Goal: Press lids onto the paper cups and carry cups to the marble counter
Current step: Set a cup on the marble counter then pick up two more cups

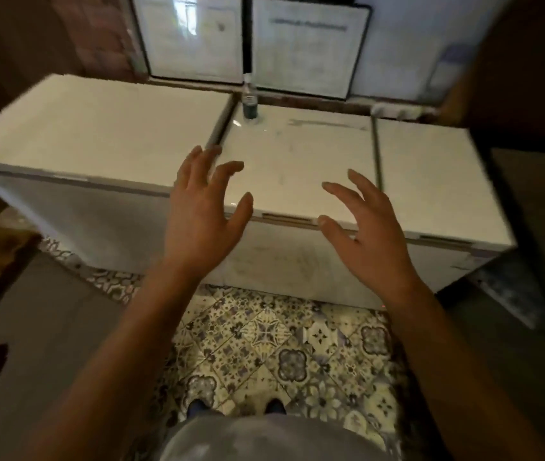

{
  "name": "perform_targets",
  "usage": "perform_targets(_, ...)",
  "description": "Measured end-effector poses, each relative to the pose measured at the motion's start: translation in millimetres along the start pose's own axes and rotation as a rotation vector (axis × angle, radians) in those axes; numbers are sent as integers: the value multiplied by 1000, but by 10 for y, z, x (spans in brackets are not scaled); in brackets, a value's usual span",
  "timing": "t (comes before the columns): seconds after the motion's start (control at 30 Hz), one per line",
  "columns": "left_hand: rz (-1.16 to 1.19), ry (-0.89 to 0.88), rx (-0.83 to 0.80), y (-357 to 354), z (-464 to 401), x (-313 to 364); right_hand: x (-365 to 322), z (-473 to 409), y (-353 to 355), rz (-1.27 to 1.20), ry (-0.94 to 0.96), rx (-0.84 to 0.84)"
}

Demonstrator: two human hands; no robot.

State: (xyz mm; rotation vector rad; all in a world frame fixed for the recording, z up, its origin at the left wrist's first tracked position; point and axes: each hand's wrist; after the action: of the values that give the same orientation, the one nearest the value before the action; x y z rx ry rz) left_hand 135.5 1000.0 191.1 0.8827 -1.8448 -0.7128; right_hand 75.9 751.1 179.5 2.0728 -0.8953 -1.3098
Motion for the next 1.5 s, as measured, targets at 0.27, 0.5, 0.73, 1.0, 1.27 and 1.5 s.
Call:
perform_targets(0.27,86,-238,-207,-959,-597,859,753,390,692,101,-259,191)
perform_targets(0.5,202,-473,-388,-1926,-1183,1664,1322,470,1146,185,-507,355)
perform_targets(0.73,305,-682,-517,-2622,-1796,2379,1686,277,1443,307,-703,489)
perform_targets(1.0,421,-811,-657,-3201,-1926,3128,1843,506,1756,497,-890,598)
perform_targets(1.27,459,-940,-806,-3672,-1652,3835,2082,1035,2125,544,-1054,730)
perform_targets(1.5,487,-998,-874,-4062,-1199,4774,2550,1671,2649,530,-1128,803)
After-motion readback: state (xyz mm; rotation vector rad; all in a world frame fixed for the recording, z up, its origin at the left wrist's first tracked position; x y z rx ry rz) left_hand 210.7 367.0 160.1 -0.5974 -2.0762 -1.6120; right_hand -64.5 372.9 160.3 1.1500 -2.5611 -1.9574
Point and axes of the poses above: each hand's wrist, its own z-axis away from the middle knuckle, its own y-axis out of the back of the hand, x = y × z, and after that the axes turned 10 degrees about y, right-handed
